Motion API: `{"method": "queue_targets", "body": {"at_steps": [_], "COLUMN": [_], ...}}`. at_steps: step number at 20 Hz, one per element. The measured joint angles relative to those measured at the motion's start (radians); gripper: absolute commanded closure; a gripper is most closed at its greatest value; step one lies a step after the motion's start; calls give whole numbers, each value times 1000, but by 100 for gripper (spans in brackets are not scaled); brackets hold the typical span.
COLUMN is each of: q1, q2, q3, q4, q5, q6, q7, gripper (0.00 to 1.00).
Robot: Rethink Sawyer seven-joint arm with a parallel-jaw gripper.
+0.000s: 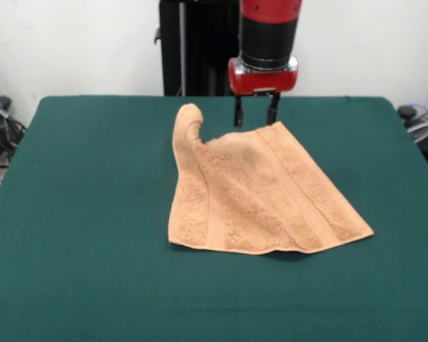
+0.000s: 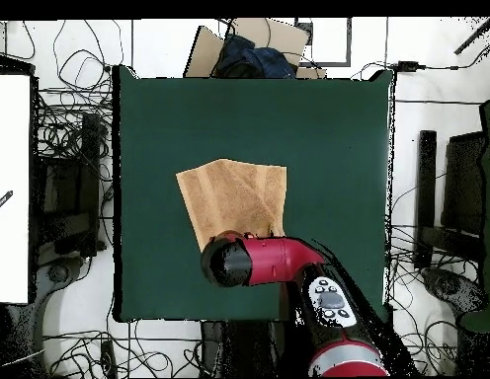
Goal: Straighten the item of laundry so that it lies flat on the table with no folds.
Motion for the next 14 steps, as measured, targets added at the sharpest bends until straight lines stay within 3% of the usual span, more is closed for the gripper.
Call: {"method": "queue_targets", "body": {"at_steps": [14], "q1": [32], "q2": [112], "q3": [-56], "q4": [-1], "q5": [1], "q6": [-140], "q7": [0], "gripper": [0]}}
